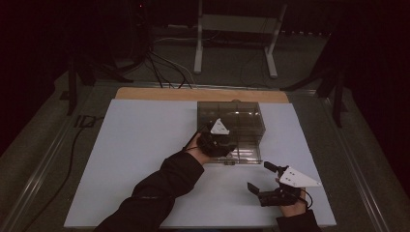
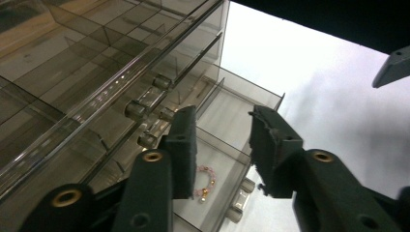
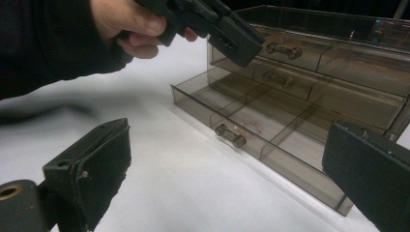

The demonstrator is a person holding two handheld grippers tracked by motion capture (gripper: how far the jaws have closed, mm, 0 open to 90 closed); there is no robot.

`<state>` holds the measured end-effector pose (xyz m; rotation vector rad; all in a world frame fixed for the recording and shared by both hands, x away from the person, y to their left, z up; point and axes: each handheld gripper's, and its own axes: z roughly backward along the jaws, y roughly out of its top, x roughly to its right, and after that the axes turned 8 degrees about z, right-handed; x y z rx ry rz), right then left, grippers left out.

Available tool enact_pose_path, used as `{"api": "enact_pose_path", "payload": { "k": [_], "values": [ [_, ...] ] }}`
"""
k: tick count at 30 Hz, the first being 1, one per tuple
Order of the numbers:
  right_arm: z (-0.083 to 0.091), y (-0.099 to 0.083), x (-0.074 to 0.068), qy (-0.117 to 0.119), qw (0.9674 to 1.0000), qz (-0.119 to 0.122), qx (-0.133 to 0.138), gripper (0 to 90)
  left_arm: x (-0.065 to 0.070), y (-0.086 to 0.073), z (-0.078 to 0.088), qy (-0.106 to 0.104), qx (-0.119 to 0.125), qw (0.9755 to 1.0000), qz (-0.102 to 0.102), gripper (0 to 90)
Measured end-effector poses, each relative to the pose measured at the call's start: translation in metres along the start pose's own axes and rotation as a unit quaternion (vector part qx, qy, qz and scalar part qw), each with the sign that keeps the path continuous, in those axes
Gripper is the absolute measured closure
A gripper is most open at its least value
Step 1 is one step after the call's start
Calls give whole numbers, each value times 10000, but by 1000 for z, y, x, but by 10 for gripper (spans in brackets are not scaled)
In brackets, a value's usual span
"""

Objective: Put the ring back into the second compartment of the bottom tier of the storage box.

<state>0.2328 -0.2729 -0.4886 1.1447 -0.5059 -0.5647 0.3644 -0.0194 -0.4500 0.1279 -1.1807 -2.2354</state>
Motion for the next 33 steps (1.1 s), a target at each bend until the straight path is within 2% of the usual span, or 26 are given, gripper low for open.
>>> {"api": "enact_pose_path", "payload": {
  "k": [7, 14, 17, 21, 24, 30, 33],
  "values": [
    [0, 0, 0, -3, 10000, 2, -5, 31, 6, -1, 10, 20, 33, 10000, 2, 489],
    [0, 0, 0, -9, 10000, 4, -10, 31, 3, -7, 22, 47, 64, 10000, 49, 380],
    [-1, 0, 0, -10, 10000, 22, -18, 31, 1, -8, 27, 66, -18, 9999, 85, 312],
    [-1, 0, 0, -6, 10000, 22, -27, 31, -2, -10, 31, -78, -146, 9998, 117, 199],
    [-1, 0, 0, -9, 10000, 10, -25, 31, -4, -11, 33, -135, -172, 9997, 126, 169],
    [-1, 0, 0, -19, 10000, 8, -20, 31, -6, -10, 41, -271, -58, 9996, 90, 126],
    [-1, 0, 1, -22, 10000, -2, -15, 31, -7, -10, 44, -328, -46, 9994, 85, 67]
  ]
}}
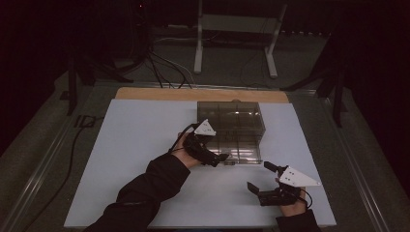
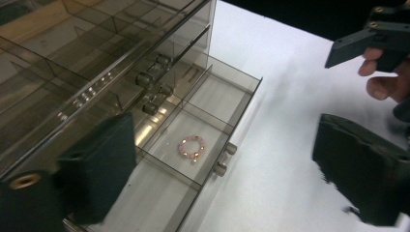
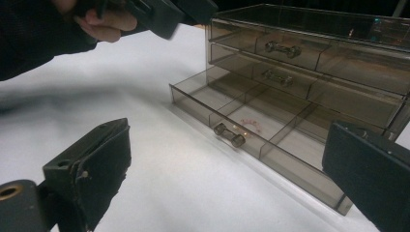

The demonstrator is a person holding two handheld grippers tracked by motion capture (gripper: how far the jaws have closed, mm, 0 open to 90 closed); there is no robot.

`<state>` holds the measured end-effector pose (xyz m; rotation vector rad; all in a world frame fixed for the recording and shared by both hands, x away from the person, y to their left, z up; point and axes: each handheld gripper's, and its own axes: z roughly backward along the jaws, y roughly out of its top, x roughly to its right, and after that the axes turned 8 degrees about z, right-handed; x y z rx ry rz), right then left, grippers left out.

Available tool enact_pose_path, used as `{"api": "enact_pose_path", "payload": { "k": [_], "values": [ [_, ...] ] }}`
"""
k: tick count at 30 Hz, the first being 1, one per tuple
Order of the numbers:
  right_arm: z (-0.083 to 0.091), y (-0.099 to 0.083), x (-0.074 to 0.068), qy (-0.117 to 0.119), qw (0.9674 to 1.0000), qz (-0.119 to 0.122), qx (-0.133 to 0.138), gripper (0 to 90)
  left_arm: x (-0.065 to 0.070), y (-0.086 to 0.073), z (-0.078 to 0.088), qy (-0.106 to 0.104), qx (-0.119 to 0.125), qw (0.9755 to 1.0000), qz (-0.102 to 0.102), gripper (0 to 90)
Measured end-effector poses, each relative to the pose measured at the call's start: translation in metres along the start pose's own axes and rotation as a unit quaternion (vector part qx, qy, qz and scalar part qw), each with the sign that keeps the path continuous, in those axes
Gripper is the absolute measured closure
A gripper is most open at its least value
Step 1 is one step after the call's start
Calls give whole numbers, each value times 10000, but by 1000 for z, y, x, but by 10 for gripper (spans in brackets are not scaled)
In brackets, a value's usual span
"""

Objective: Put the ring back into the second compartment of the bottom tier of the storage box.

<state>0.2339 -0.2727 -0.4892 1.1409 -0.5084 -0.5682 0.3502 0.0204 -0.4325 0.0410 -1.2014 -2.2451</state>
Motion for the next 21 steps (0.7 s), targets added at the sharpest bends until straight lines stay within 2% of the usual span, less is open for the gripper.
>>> {"api": "enact_pose_path", "payload": {
  "k": [1, 2, 4, 6, 10, 11, 13, 15, 18, 21],
  "values": [
    [0, 0, 0, -5, 10000, 1, 1, 31, 0, 0, 0, 0, 0, 10000, 0, 67],
    [0, 0, 0, -3, 10000, -5, 0, 31, -2, 1, 4, -158, -64, 9998, -47, 17],
    [0, 0, 0, -3, 10000, -2, -5, 31, -4, 1, 6, -247, -101, 9996, -25, 9],
    [0, 0, 0, -2, 10000, -3, -7, 31, -5, 1, 7, -253, -123, 9996, -5, 5],
    [0, 0, 0, -7, 10000, 6, -5, 31, -6, 1, 10, -177, -116, 9997, -131, 5],
    [0, 0, 0, -4, 10000, 3, -6, 31, -7, 1, 11, -230, -117, 9996, -139, 5],
    [0, 0, 0, -6, 10000, -3, -10, 31, -9, 1, 13, -267, -100, 9995, -110, 4],
    [0, 0, 0, -6, 10000, 9, -7, 31, -10, 0, 15, -174, -69, 9998, -80, 4],
    [-1, 0, 0, 1, 10000, 12, 2, 31, -13, -1, 18, -252, -63, 9997, 21, 4],
    [-1, 1, 1, 16, 10000, 9, 8, 31, -16, -2, 23, -208, 10, 9998, 34, 5]
  ]
}}
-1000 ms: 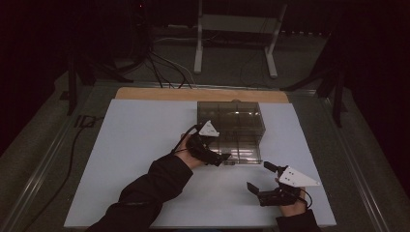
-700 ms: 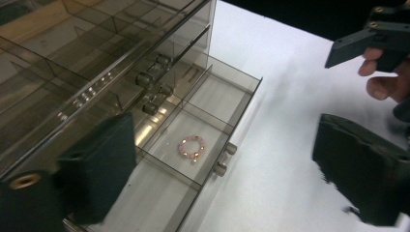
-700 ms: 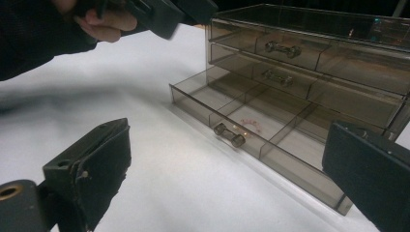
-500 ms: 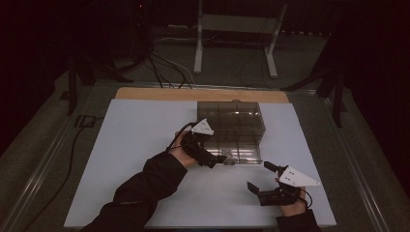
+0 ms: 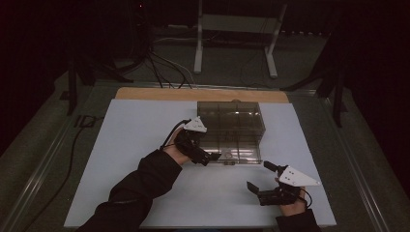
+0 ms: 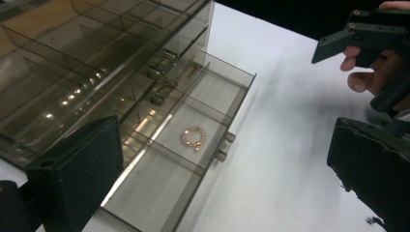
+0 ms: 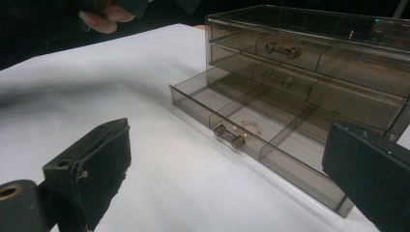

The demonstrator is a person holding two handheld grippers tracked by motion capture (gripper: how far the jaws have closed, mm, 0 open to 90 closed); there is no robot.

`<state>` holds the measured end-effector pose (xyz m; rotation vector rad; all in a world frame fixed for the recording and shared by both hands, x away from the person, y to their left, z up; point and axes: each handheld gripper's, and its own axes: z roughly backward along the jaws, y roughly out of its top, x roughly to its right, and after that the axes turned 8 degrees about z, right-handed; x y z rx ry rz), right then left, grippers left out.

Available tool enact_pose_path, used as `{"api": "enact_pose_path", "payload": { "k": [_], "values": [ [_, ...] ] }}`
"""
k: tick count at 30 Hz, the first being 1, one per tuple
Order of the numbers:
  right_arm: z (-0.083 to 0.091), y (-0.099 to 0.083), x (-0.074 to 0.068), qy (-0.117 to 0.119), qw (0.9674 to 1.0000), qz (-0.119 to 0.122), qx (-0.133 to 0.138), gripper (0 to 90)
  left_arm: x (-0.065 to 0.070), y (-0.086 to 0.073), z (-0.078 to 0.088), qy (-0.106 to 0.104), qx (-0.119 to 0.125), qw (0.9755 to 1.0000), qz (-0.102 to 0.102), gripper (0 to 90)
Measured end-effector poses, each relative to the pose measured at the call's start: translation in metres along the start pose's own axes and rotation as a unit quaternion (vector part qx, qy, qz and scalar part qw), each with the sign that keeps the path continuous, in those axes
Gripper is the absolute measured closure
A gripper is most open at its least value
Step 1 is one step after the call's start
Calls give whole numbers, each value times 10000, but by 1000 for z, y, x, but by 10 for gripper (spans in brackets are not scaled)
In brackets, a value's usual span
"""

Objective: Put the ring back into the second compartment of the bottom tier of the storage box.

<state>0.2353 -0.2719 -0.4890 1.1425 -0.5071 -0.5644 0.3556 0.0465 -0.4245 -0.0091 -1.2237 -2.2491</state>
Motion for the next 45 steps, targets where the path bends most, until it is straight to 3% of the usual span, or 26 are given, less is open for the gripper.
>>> {"api": "enact_pose_path", "payload": {
  "k": [8, 13, 20, 34, 39, 45],
  "values": [
    [-1, 1, -1, 16, 10000, 7, -13, 31, -7, -4, 18, -89, 321, 9994, 99, 5],
    [-1, 1, -1, 0, 10000, 4, -13, 31, -9, -8, 29, 47, 361, 9993, 57, 5],
    [-1, 1, -2, 5, 10000, 19, -14, 31, -17, -19, 44, 144, 445, 9987, 199, 5],
    [-1, 1, -2, -14, 10000, 26, -12, 31, -25, -50, 71, 508, 469, 9973, 240, 5],
    [-1, 1, -2, -20, 10000, 25, -19, 31, -29, -63, 82, 455, 475, 9974, 293, 6],
    [-1, 1, -2, -20, 10000, 30, -18, 31, -29, -80, 90, 539, 524, 9964, 385, 11]
  ]
}}
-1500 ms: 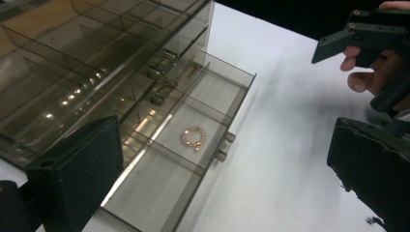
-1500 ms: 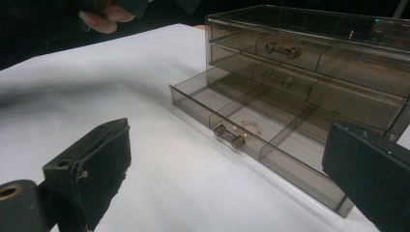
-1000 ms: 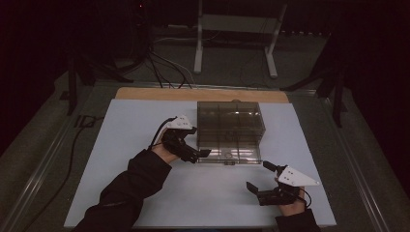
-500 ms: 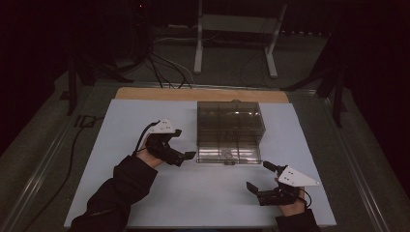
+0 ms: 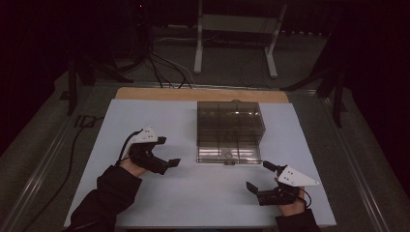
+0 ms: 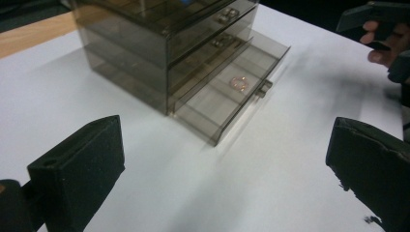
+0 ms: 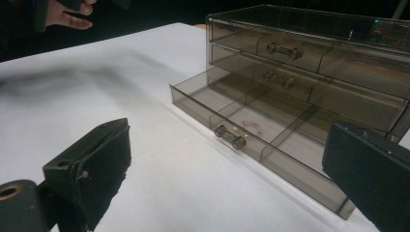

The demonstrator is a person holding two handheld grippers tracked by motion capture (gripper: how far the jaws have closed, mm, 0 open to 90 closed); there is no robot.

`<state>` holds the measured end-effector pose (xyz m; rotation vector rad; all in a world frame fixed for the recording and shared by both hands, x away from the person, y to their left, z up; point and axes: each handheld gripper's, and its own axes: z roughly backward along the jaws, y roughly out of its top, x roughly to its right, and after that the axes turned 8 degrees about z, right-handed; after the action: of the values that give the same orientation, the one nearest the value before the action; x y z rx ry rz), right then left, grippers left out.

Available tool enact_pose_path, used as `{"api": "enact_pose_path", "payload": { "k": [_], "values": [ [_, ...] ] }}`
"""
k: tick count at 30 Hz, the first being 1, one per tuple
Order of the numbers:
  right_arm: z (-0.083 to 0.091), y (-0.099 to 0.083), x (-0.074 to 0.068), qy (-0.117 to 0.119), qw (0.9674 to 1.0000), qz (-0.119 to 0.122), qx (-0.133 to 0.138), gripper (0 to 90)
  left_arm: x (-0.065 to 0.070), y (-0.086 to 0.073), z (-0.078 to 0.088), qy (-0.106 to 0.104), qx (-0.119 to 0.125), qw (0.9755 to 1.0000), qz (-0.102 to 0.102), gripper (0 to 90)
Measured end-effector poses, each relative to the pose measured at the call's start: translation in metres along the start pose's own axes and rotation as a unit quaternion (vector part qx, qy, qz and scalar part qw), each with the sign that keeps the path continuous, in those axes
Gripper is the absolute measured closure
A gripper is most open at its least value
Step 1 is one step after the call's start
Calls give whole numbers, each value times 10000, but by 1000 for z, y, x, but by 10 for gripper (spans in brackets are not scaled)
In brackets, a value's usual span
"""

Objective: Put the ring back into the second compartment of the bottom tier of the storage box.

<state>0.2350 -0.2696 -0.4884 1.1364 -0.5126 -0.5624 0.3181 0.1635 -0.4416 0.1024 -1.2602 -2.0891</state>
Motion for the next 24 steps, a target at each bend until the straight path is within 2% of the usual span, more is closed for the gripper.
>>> {"api": "enact_pose_path", "payload": {
  "k": [8, 11, 16, 18, 24],
  "values": [
    [0, 0, 0, -2, 10000, -12, 4, 31, -5, -24, 12, 74, 4, 9998, 161, 12],
    [0, 0, 0, -1, 10000, -5, 5, 31, -7, -32, 19, 70, 100, 9996, 238, 12],
    [-1, 0, 0, 13, 10000, -3, -9, 31, -10, -45, 30, 238, 285, 9987, 342, 12],
    [0, 0, 0, 10, 10000, -5, -10, 31, -13, -53, 37, 204, 371, 9980, 472, 12],
    [-1, 0, 0, 11, 10000, -15, -16, 31, -14, -65, 48, 226, 463, 9971, 556, 12]
  ]
}}
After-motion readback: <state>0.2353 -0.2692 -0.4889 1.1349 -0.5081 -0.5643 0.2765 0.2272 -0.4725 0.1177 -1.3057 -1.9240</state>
